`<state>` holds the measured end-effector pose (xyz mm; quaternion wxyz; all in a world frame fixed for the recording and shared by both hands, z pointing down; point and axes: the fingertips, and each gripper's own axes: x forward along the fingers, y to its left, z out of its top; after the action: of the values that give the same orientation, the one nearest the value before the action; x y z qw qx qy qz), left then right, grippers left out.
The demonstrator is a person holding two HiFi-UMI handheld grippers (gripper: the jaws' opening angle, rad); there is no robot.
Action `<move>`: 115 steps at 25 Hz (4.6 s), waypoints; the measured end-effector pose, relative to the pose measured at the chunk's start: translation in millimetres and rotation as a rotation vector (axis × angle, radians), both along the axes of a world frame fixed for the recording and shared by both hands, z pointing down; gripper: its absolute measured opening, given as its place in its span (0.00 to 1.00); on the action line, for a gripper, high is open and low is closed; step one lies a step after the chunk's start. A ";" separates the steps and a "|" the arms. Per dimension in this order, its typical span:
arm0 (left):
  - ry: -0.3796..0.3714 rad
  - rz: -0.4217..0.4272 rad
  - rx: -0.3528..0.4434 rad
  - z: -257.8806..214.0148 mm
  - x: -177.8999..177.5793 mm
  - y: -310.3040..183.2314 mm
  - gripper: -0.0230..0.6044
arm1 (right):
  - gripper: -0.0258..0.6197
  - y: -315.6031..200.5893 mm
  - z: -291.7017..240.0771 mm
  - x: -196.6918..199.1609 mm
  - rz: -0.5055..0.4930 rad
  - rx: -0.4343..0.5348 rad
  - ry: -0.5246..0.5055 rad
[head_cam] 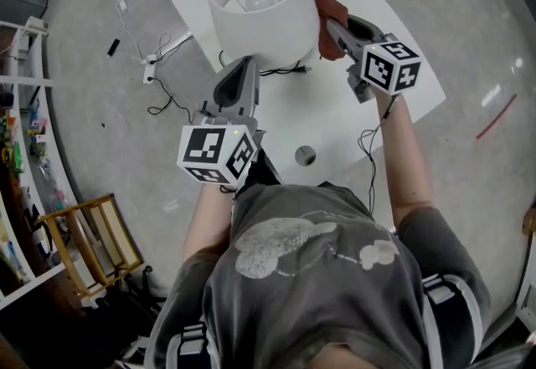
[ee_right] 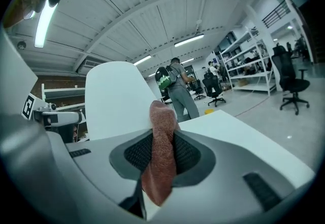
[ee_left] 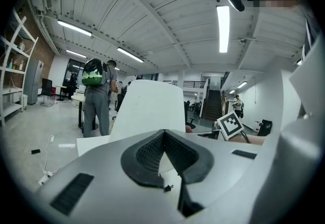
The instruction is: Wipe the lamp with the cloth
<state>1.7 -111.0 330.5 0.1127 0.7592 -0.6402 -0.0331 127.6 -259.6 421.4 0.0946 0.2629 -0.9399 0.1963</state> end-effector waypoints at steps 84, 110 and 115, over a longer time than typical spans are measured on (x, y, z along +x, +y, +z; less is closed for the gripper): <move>0.121 0.510 -0.035 4.9 -71.3 -16.9 0.05 | 0.18 144.0 -55.3 -74.4 0.433 0.163 -0.009; 0.145 0.853 0.024 -16.1 -119.4 -42.8 0.05 | 0.18 174.5 -110.3 -81.1 0.879 0.284 0.050; 0.134 0.917 0.072 -38.0 -118.7 -39.2 0.05 | 0.18 161.3 -151.3 -102.0 0.870 0.373 0.044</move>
<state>-117.0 -150.2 292.5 0.1304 0.9635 -0.2281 -0.0509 25.6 -98.3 270.1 -0.0254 0.6490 -0.7593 0.0401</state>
